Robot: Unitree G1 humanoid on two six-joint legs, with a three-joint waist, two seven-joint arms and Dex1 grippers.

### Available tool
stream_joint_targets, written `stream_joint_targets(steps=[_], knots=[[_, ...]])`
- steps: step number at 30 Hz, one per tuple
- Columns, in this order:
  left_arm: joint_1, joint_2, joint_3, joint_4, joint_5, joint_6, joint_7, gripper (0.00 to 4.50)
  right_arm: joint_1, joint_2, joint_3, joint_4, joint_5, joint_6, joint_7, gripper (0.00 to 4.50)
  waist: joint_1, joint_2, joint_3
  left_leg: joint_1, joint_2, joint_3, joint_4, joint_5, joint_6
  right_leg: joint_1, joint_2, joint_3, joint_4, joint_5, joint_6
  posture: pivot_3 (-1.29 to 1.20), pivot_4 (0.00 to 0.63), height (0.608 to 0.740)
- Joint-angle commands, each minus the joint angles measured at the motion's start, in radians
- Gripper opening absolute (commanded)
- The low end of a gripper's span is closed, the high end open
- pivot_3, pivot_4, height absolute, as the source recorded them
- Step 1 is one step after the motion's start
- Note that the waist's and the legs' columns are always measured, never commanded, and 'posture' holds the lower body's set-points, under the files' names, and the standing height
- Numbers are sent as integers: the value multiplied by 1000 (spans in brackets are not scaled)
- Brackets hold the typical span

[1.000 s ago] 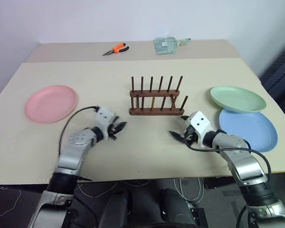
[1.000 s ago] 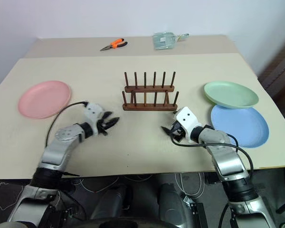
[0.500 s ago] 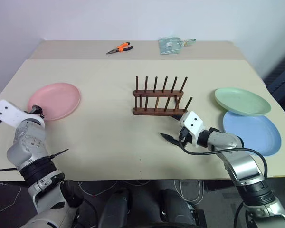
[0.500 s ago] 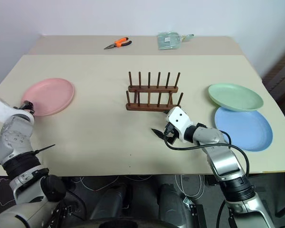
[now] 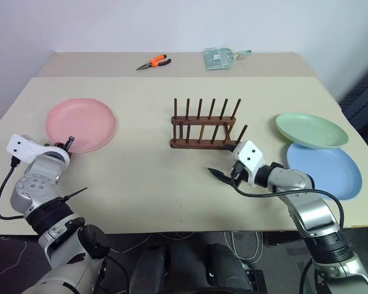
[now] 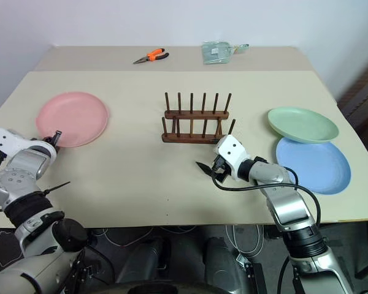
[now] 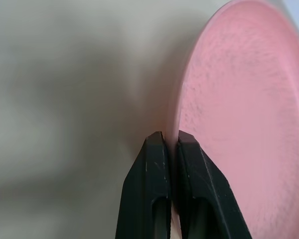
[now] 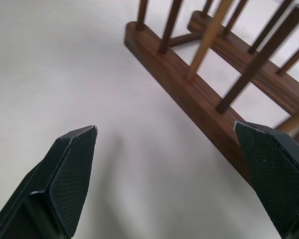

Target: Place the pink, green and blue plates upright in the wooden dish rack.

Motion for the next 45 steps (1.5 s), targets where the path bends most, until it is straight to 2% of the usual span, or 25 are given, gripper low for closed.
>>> stream_joint_targets(steps=[1,7,11,14,18,21,25,26,27,29,32,33,35,37,39,41,43,45], knots=[[-64,9,-145,-140,-10,-70,-105,44,-87,-22,-29,-99,-14,-21,-12,4500,-1,-1,1,0,0,0,0,0,0,0,0,0,0,0,0,0,150,738],[-213,-57,-386,-261,-12,-70,-165,44,-322,-34,45,-81,-157,-142,-30,4500,-1,-2,1,-3,0,0,0,1,-1,-2,0,0,-1,0,-1,0,150,738],[-281,-127,-525,-292,18,-36,-145,44,-467,-56,142,57,-374,-294,-100,4500,-4,-2,2,-3,0,0,-1,1,-1,-2,0,0,-2,0,0,0,150,738],[-299,-190,-576,-313,5,-11,-122,44,-534,-65,180,179,-512,-399,-195,4500,-5,-2,2,-3,0,1,-1,1,-1,-2,1,0,-1,0,0,0,150,738],[-281,-253,-605,-354,-13,27,-96,44,-558,-67,202,269,-606,-468,-252,4500,-5,-2,2,-3,0,1,-1,1,-1,-3,1,1,-1,0,0,0,150,738],[-265,-266,-607,-375,-13,49,-87,0,-546,-64,200,284,-643,-483,-263,3228,-6,-1,2,-3,0,1,-1,1,-1,-3,1,1,-1,0,0,0,150,738],[-257,-272,-584,-378,-39,74,-79,0,-524,-56,198,277,-675,-486,-276,986,-5,-1,2,-3,0,1,0,1,-1,-3,2,1,-1,0,0,0,150,738],[-256,-269,-583,-377,-47,79,-90,0,-521,-57,199,276,-686,-489,-281,553,-4,-2,2,-3,0,1,0,1,-1,-3,2,1,-1,0,0,0,150,738],[-258,-274,-570,-378,-66,74,-96,329,-518,-58,199,277,-699,-493,-289,63,-4,-2,2,-3,0,1,0,1,-1,-2,2,1,-2,0,0,0,150,738],[-272,-292,-531,-379,-111,46,-99,964,-515,-61,196,280,-719,-500,-298,0,-3,-1,3,-3,0,1,0,1,-1,-3,2,1,-1,0,0,0,150,738],[-302,-270,-482,-373,-120,-21,-105,2474,-493,-71,174,271,-719,-494,-303,0,-3,-2,4,-3,0,1,0,1,-1,-2,2,1,-2,0,0,0,150,738],[-303,-238,-485,-368,-91,-43,-118,2918,-481,-78,157,266,-712,-487,-305,0,-3,-2,4,-3,0,0,0,1,-1,-2,2,1,-2,0,0,0,150,738],[-296,-188,-500,-357,-49,-77,-138,2986,-463,-87,129,256,-698,-478,-305,0,-4,-2,4,-3,0,0,0,1,-1,-2,2,1,-2,0,0,0,150,738],[-228,-41,-582,-345,94,-155,-232,2986,-413,-80,15,209,-569,-452,-291,0,-5,-2,4,-3,0,1,0,1,-1,-2,3,1,-2,0,0,0,150,738],[-167,56,-647,-335,182,-218,-311,2986,-378,-62,-67,159,-449,-420,-265,0,-7,0,5,-3,-1,1,-1,1,-1,-3,4,2,-1,0,-1,0,150,738],[-87,141,-734,-336,268,-303,-412,2986,-354,-14,-139,77,-279,-335,-215,0,-7,0,5,-3,1,1,-2,1,-1,-3,5,3,-1,0,-1,0,150,738],[37,205,-819,-360,321,-416,-564,2986,-333,87,-243,-59,11,-128,-193,0,-7,0,5,-3,2,1,-2,1,-1,-3,5,3,-1,0,-1,0,150,738],[123,220,-854,-392,293,-461,-676,2986,-306,155,-309,-166,224,36,-194,0,-6,2,5,-1,3,1,-3,1,-1,-2,4,3,-1,0,-1,0,150,738]])
